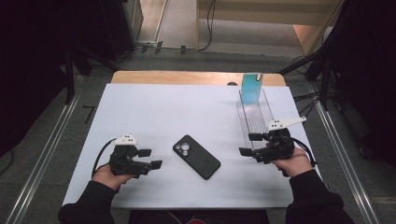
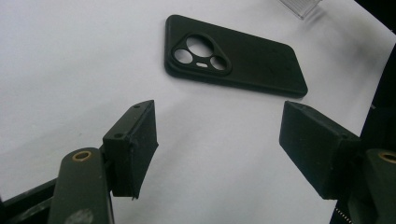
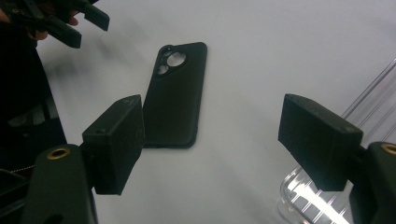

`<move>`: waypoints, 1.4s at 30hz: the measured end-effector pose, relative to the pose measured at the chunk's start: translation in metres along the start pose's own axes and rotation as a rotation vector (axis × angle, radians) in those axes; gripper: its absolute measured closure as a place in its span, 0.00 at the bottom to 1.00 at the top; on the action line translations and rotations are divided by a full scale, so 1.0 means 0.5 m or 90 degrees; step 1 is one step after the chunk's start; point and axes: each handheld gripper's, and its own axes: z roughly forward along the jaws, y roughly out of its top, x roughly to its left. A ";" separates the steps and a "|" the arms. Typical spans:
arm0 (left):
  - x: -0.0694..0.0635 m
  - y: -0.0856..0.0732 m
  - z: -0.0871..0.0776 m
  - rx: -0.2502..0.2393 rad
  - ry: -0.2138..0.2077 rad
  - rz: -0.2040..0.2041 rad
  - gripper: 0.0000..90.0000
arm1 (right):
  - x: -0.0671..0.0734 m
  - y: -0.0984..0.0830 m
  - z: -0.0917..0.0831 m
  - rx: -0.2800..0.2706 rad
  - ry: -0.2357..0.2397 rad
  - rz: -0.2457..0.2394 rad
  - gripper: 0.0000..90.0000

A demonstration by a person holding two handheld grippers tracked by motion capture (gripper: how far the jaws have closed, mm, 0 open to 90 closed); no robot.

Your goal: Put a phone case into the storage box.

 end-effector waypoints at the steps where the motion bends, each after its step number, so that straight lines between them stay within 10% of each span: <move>1: -0.001 0.000 0.000 -0.001 -0.001 0.000 0.31 | 0.001 -0.005 -0.001 -0.001 0.003 -0.001 0.24; 26: -0.008 -0.007 -0.005 -0.004 -0.005 0.009 0.31 | 0.021 -0.090 0.013 0.050 0.033 -0.017 0.24; 42: -0.005 -0.008 -0.007 -0.007 -0.003 0.005 0.31 | 0.020 -0.074 0.022 0.057 0.036 0.001 0.21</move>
